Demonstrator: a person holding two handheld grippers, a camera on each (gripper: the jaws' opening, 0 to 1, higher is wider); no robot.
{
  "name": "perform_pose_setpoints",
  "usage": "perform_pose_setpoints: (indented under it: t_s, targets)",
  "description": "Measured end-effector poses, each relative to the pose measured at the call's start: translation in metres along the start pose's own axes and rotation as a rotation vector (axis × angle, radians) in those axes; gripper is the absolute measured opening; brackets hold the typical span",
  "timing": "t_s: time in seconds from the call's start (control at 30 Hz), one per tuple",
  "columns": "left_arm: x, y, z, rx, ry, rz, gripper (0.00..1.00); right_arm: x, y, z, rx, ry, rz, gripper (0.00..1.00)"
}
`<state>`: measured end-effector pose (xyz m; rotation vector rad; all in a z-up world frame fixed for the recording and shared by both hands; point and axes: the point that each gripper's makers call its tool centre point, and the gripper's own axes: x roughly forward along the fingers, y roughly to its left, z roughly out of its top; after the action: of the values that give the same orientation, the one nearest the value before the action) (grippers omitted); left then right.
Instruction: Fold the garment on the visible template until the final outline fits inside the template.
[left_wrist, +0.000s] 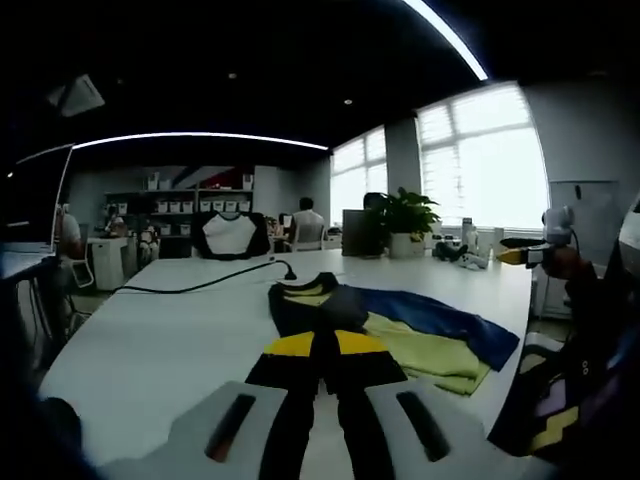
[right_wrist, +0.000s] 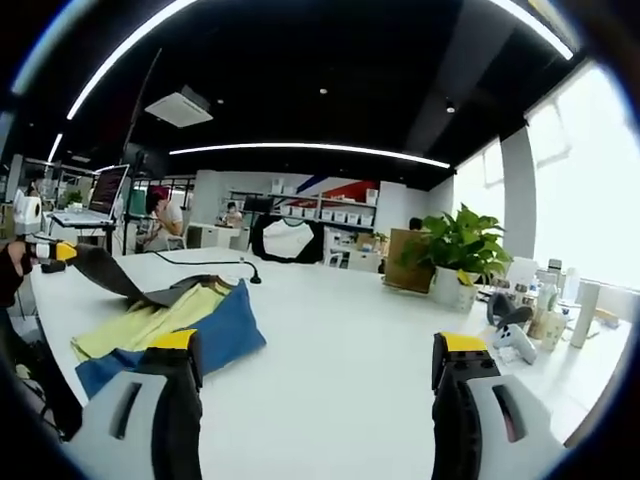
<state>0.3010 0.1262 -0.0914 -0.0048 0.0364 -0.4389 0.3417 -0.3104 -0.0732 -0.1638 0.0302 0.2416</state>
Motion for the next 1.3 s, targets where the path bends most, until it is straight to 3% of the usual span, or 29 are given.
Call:
perform_pose_setpoints:
  t_s: [0.4,0.57,0.7,0.83,0.97,1.2,1.27,1.3]
  targets:
    - [-0.012,0.04,0.01,0.029,-0.023,0.094,0.05,0.006,0.008,-0.006,0.005,0.02,0.029,0.98]
    - [-0.007,0.054,0.021,-0.005,-0.05,0.092,0.05,0.011,0.013,-0.013,0.019,0.043,0.033,0.98]
    - [-0.014,0.073,0.025,0.026,-0.053,0.144,0.05,0.01,0.015,-0.008,0.011,0.027,0.041,0.98]
    - [-0.02,0.087,0.025,0.083,-0.025,0.165,0.05,0.009,0.009,-0.01,0.016,0.034,0.021,0.98]
    - [-0.021,0.103,0.034,0.097,-0.035,0.181,0.05,0.009,0.01,-0.009,0.012,0.04,0.021,0.98]
    - [-0.018,0.127,0.042,0.184,0.039,0.173,0.05,0.006,0.01,-0.002,0.008,0.03,0.015,0.98]
    - [-0.02,0.132,0.042,0.234,0.094,0.182,0.05,0.007,0.01,-0.002,0.011,0.032,0.013,0.98]
    - [-0.02,0.135,0.047,0.274,0.092,0.197,0.05,0.007,0.01,-0.003,0.012,0.034,0.015,0.98]
